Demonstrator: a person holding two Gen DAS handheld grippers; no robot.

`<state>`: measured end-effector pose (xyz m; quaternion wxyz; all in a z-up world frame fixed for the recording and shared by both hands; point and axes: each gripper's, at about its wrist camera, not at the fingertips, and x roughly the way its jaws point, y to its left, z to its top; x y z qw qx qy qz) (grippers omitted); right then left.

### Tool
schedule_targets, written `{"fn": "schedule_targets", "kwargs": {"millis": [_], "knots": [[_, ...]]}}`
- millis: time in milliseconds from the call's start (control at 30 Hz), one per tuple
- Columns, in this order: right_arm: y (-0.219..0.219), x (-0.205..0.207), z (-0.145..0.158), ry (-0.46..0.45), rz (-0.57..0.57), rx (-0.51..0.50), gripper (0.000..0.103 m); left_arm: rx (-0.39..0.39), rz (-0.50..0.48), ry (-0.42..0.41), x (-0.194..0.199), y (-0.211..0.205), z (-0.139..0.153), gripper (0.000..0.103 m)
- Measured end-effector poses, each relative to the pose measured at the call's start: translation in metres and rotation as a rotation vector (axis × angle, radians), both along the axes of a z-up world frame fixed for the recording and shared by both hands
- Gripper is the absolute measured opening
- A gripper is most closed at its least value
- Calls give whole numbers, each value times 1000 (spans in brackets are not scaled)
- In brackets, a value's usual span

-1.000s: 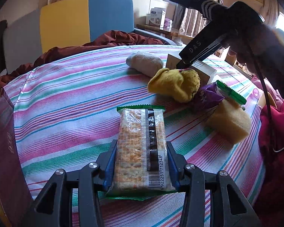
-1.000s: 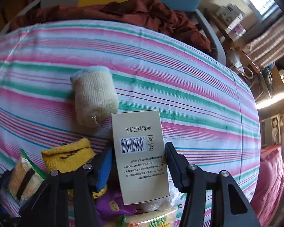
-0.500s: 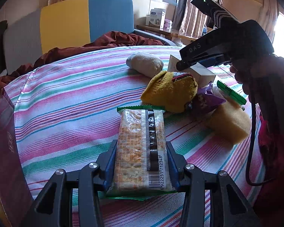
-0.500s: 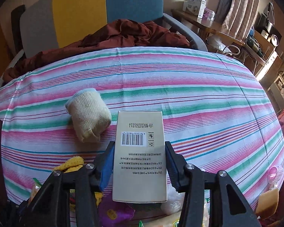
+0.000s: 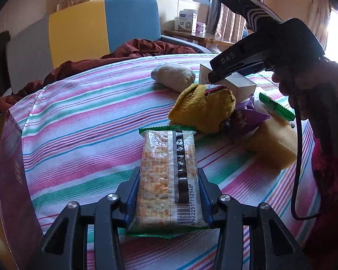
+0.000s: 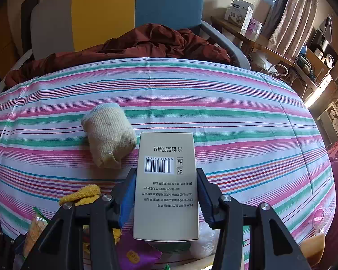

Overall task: Organize objects
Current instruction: 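Carry the cracker packet with the left tool over the gold box while the right tool holds the carton, then lower the cracker packet into the gold box and open the left tool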

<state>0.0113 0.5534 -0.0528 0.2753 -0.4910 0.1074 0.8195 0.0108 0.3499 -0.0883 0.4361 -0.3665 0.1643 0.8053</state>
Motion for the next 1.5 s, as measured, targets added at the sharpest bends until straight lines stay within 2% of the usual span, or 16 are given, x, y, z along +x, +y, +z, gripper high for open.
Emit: {"fn": "schedule_targets", "kwargs": {"millis": [167, 233, 400, 567, 700, 833, 1033, 1333, 1433, 1500], "knots": [[-2, -1, -1, -10, 9, 18, 50, -14, 16, -3, 4, -6, 5, 46], [-3, -1, -2, -10, 14, 25, 50, -13, 26, -28, 5, -10, 10, 45], [-3, 0, -3, -10, 20, 32, 50, 90, 45, -31, 5, -38, 57, 45], [-5, 0, -3, -13, 24, 42, 50, 140, 164, 2, -26, -87, 104, 46], [-8, -1, -3, -19, 31, 53, 50, 123, 331, -59, -79, -146, 114, 46], [-8, -1, -2, -20, 32, 52, 50, 70, 504, -98, -129, -200, 102, 46], [-8, -1, -2, -22, 34, 54, 50, -15, 685, -269, -189, -252, 51, 46], [-9, -2, -2, -23, 37, 58, 51, -129, 788, -291, -222, -266, 17, 46], [-9, -1, -3, -25, 37, 59, 51, -123, 808, -280, -221, -273, 17, 51], [-9, -2, -3, -26, 36, 60, 51, -114, 805, -270, -216, -276, 21, 52]]}}
